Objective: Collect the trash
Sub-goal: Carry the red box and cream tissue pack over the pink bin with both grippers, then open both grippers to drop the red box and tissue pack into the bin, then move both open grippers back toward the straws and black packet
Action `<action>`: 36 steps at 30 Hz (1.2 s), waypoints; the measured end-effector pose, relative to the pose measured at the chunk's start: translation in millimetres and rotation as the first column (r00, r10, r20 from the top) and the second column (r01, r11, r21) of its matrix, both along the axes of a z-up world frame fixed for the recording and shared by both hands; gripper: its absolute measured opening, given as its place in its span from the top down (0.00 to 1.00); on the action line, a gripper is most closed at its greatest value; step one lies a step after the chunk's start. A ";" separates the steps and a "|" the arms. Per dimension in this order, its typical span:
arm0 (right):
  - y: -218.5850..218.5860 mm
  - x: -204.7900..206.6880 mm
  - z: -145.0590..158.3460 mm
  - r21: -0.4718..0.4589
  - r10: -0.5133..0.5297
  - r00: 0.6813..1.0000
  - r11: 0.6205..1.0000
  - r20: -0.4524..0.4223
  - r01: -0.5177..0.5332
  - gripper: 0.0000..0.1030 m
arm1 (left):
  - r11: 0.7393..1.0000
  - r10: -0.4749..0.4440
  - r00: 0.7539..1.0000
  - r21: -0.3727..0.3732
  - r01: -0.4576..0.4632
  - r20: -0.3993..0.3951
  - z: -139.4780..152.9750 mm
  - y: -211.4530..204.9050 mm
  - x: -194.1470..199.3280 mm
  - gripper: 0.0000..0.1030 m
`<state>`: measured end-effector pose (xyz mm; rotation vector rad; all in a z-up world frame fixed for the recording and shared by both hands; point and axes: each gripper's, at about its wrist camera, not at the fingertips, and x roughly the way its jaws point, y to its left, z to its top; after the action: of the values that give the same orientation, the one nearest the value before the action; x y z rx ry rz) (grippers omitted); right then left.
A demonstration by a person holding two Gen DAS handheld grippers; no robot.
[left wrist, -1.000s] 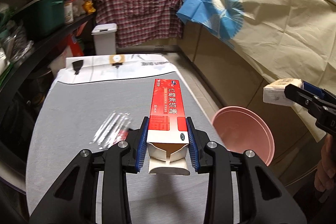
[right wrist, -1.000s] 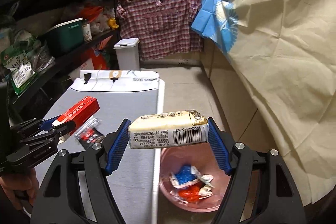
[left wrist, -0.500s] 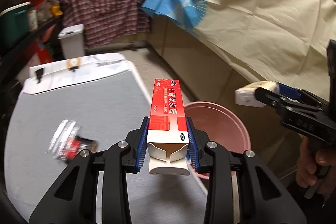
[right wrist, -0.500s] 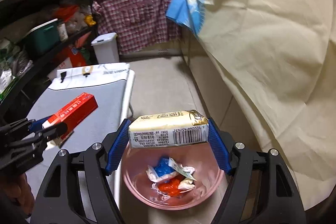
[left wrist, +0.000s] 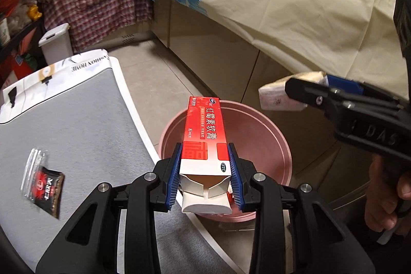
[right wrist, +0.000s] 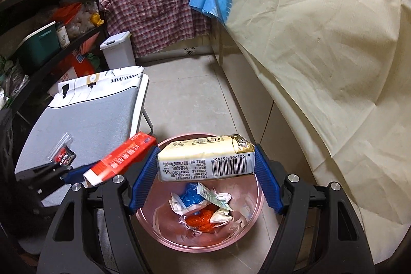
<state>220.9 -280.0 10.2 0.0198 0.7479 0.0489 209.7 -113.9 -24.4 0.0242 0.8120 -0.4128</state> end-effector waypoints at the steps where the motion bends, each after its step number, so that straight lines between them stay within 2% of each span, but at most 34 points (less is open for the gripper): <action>1: -0.6 0.9 -1.0 0.002 -0.001 1.000 1.000 -0.003 0.001 0.30 | 1.000 -0.002 1.000 0.002 0.002 -0.005 -2.4 -1.0 1.8 0.67; 11: -0.4 8.2 -6.4 0.011 -0.003 1.000 1.000 -0.025 0.003 0.29 | 0.999 -0.032 0.999 -0.002 0.032 -0.033 -9.5 -13.8 15.5 0.66; 14: -3.6 9.0 -6.1 0.007 -0.024 0.999 1.000 -0.022 0.024 0.28 | 0.999 -0.039 0.998 -0.008 0.039 -0.047 -11.9 -12.7 17.1 0.60; 17: -6.6 8.3 -4.8 0.016 -0.033 0.999 0.999 -0.015 0.033 0.28 | 0.999 -0.035 0.998 -0.035 0.033 -0.054 -13.0 -5.0 16.7 0.60; 28: 2.6 1.7 2.2 0.024 -0.015 1.000 1.000 0.024 0.015 0.28 | 0.999 -0.013 1.000 -0.031 0.014 0.009 3.7 20.8 -1.6 0.60; 36: 34.8 -12.3 16.8 0.016 0.057 0.994 0.998 0.096 -0.058 0.29 | 0.998 0.046 0.997 -0.043 -0.043 0.061 20.3 61.9 -15.9 0.61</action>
<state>208.6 -245.2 26.9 0.0137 0.6523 0.1111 193.8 -52.1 -4.2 -0.0200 0.7410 -0.3854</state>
